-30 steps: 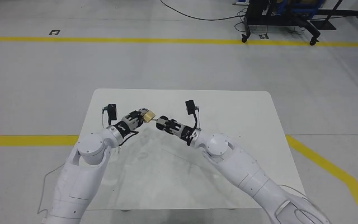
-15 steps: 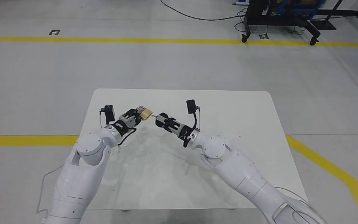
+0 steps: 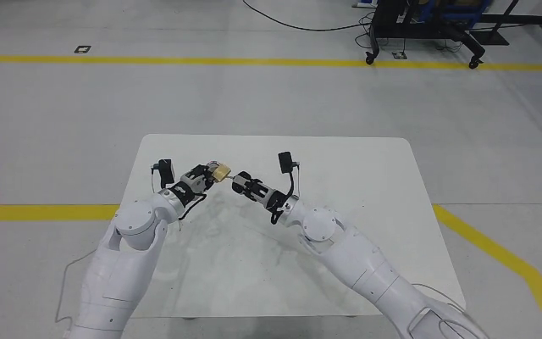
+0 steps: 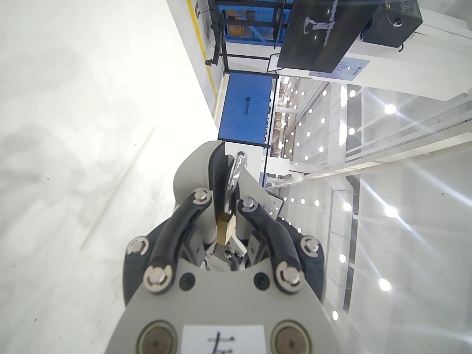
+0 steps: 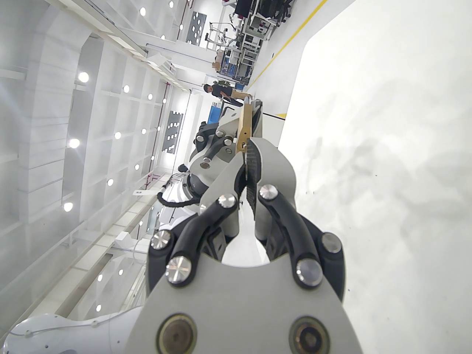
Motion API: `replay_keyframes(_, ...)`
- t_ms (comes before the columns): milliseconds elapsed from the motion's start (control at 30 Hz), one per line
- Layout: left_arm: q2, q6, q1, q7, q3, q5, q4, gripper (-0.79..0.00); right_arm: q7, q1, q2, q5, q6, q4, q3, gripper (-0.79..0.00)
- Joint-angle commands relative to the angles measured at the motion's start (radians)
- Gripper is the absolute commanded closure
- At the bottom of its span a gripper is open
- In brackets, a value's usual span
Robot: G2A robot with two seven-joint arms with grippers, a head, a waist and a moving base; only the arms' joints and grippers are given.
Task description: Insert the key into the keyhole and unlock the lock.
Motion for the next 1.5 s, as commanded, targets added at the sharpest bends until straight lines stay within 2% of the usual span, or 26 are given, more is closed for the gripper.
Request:
replay_keyframes(0, 0.000, 0.001, 0.000, 0.002, -0.001, -0.001, 0.000, 0.000, 0.000, -0.001, -0.003, -0.005, -0.001, 0.003, -0.002, 0.000)
replay_keyframes(767, -0.003, 0.014, 0.001, -0.005, -0.007, -0.054, 0.006, 0.000, -0.045, -0.028, -0.031, -0.031, -0.024, 0.011, 0.042, 0.000)
replay_keyframes(1100, -0.003, 0.012, 0.001, -0.008, -0.008, -0.062, 0.009, 0.000, 0.008, -0.023, -0.048, -0.040, -0.024, 0.026, 0.025, 0.000)
replay_keyframes(1467, -0.001, 0.013, -0.002, -0.030, 0.000, -0.040, 0.006, 0.000, 0.013, -0.022, -0.056, -0.051, -0.039, 0.038, 0.051, 0.000)
